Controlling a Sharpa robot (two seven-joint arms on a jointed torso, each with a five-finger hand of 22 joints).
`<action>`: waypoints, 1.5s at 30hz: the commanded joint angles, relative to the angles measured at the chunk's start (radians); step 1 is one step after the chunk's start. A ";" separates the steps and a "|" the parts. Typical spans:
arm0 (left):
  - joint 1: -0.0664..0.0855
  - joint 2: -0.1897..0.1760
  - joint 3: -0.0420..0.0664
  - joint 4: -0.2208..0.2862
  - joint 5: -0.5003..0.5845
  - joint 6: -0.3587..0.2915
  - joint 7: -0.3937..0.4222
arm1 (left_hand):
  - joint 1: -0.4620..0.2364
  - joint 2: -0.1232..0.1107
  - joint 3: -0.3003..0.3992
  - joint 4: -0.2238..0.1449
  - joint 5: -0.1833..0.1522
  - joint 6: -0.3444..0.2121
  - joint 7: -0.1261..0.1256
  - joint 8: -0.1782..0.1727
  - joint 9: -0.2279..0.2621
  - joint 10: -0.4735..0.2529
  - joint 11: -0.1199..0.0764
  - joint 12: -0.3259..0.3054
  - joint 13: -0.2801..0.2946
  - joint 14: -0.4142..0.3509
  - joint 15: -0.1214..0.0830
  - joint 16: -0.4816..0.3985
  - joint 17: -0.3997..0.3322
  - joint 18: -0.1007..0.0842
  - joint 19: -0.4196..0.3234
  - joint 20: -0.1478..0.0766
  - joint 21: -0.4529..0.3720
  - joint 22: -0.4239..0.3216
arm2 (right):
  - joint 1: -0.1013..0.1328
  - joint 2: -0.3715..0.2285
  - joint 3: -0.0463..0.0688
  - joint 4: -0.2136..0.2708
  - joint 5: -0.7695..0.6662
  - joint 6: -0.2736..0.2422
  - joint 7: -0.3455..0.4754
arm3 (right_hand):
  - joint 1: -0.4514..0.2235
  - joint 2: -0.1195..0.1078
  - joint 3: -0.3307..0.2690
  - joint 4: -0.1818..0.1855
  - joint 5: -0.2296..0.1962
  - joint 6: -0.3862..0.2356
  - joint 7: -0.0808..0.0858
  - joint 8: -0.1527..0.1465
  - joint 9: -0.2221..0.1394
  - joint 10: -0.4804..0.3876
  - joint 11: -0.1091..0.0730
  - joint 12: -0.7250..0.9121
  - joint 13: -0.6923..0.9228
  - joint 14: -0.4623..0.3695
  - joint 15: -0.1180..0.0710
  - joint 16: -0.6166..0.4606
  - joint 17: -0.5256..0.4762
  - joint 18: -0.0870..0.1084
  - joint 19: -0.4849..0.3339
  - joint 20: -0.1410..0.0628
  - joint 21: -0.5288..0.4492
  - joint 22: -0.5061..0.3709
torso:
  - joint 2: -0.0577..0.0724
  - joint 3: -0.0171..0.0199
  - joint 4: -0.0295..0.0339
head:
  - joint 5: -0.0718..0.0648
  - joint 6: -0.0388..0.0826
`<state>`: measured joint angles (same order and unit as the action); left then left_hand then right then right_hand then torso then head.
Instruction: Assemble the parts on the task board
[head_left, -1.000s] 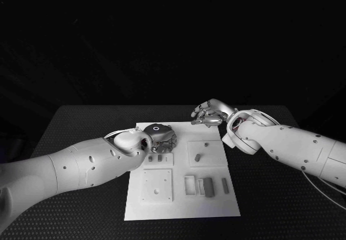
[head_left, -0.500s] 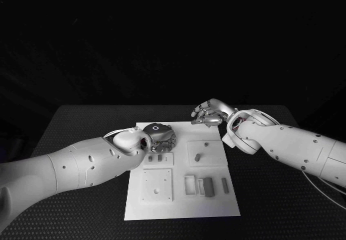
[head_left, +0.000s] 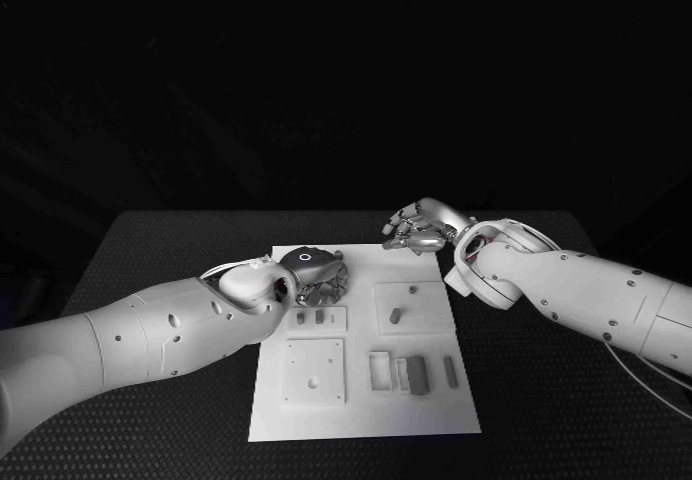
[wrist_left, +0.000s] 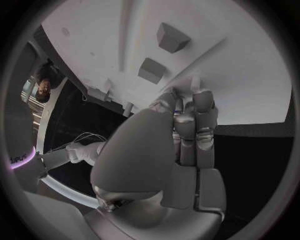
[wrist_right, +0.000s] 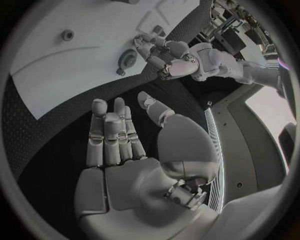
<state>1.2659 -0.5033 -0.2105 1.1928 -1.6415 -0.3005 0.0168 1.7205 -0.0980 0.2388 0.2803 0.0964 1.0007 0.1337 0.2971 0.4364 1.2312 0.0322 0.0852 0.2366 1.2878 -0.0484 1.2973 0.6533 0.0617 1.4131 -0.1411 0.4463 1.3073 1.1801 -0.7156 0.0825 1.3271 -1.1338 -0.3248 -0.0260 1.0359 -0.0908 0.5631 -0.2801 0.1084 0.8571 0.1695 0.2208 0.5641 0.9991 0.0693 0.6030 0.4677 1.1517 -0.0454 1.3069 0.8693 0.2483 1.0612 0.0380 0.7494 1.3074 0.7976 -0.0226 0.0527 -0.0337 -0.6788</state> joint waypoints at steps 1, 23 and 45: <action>0.001 -0.006 0.003 0.010 0.014 -0.034 0.013 | -0.013 -0.001 0.000 0.003 0.000 0.007 -0.003 0.007 0.002 0.033 0.027 -0.001 0.000 -0.002 -0.005 0.005 -0.002 0.095 -0.002 -0.006 0.006 0.022 | -0.001 0.000 0.000 0.000 0.000 -0.004 0.012 | -0.012 -0.001 0.000 0.006 0.005 -0.002 0.008 -0.004 -0.001 0.009 0.000 -0.004 -0.001 0.001 0.004 -0.003 -0.001 0.013 0.003 0.003 -0.006 0.017 | 0.000 0.0001 0.0003 | 0.000 0.001; 0.003 -0.097 0.057 0.083 0.043 -0.030 -0.005 | -0.020 -0.002 0.001 0.003 -0.001 0.011 -0.005 0.008 0.003 0.039 0.025 -0.003 0.002 -0.001 -0.007 0.006 -0.004 0.094 -0.002 -0.009 0.007 0.022 | -0.001 -0.004 0.000 -0.002 0.001 -0.005 0.011 | -0.012 -0.001 0.001 0.006 0.005 -0.002 0.008 -0.004 -0.001 0.010 0.000 -0.005 -0.003 0.001 0.004 -0.004 -0.002 0.013 0.003 0.003 -0.007 0.017 | -0.001 0.0005 0.0027 | 0.004 0.003; 0.002 -0.153 0.052 0.119 0.047 0.007 -0.024 | -0.021 -0.007 0.004 0.001 -0.001 0.015 -0.007 0.009 0.003 0.044 0.024 -0.004 0.004 -0.002 -0.009 0.006 -0.006 0.093 -0.004 -0.011 0.007 0.022 | -0.002 -0.007 0.000 -0.001 0.001 -0.004 0.011 | -0.012 -0.001 0.001 0.005 0.005 -0.003 0.008 -0.004 -0.001 0.011 0.000 -0.006 -0.004 0.001 0.004 -0.004 -0.002 0.013 0.003 0.003 -0.008 0.017 | 0.000 -0.0001 0.0005 | 0.009 -0.003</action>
<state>1.2672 -0.6585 -0.1585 1.3112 -1.5990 -0.3141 -0.0035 1.7075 -0.1056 0.2383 0.2803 0.0955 1.0067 0.1257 0.3010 0.4388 1.2450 0.0342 0.0777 0.2382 1.2845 -0.0517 1.2965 0.6488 0.0593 1.4101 -0.1448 0.4501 1.3076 1.1784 -0.7225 0.0825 1.3245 -1.1321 -0.3285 -0.0244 1.0360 -0.0907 0.5631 -0.2801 0.1084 0.8546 0.1679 0.2208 0.5643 1.0022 0.0661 0.6030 0.4648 1.1534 -0.0437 1.3069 0.8685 0.2465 1.0612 0.0381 0.7453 1.3073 0.7974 -0.0232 0.0532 -0.0257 -0.6811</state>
